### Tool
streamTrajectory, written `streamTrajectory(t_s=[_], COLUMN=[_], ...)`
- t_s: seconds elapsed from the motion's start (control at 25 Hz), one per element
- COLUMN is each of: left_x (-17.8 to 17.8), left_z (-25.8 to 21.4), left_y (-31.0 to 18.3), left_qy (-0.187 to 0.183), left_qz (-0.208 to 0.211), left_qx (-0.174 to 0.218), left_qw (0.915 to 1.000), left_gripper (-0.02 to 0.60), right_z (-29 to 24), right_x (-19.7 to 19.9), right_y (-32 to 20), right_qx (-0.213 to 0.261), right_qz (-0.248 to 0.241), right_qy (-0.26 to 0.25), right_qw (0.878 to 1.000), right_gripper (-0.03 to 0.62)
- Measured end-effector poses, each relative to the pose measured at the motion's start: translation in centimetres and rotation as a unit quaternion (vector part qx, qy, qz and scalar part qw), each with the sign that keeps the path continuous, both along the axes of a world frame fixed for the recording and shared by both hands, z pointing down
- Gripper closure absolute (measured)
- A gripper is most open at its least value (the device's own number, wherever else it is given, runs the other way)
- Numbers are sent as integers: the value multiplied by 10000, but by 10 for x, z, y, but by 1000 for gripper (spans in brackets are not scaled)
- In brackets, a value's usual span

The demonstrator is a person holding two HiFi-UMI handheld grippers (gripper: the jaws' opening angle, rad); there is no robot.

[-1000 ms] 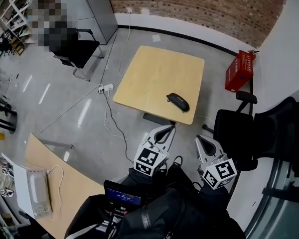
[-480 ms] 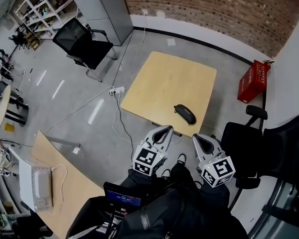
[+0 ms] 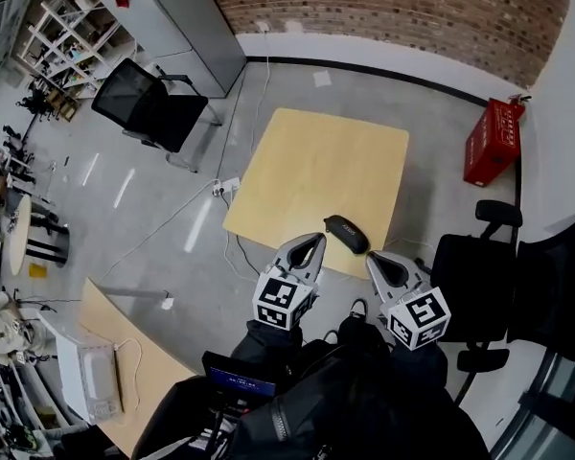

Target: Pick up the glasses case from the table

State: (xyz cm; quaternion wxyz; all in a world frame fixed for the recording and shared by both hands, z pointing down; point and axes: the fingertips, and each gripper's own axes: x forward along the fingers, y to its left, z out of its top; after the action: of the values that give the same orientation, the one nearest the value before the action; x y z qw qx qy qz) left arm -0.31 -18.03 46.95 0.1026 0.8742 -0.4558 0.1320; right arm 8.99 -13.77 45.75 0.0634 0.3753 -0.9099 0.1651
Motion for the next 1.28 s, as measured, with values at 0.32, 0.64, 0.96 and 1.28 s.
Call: streamTrajectory(t_s=[0.32, 0.64, 0.96, 1.28], left_x=[2, -22, -35, -50], left_z=[35, 87, 157, 200], left_y=[-14, -15, -9, -2], left_qy=[-46, 12, 167, 319], left_qz=[-321, -536, -575, -628], left_qx=[-372, -997, -1773, -2254], left_qw=[9988, 9936, 9823, 9717], left_gripper=[581, 581, 581, 581], right_z=[37, 96, 166, 229], right_x=[3, -8, -22, -34], right_y=[-23, -40, -46, -49], right_qx=[-415, -937, -1657, -2224], right_qz=[-352, -196, -280, -436], right_qy=[1, 407, 849, 1407], right_qw=[9985, 9946, 9821, 9638], right_gripper=[588, 588, 585, 484])
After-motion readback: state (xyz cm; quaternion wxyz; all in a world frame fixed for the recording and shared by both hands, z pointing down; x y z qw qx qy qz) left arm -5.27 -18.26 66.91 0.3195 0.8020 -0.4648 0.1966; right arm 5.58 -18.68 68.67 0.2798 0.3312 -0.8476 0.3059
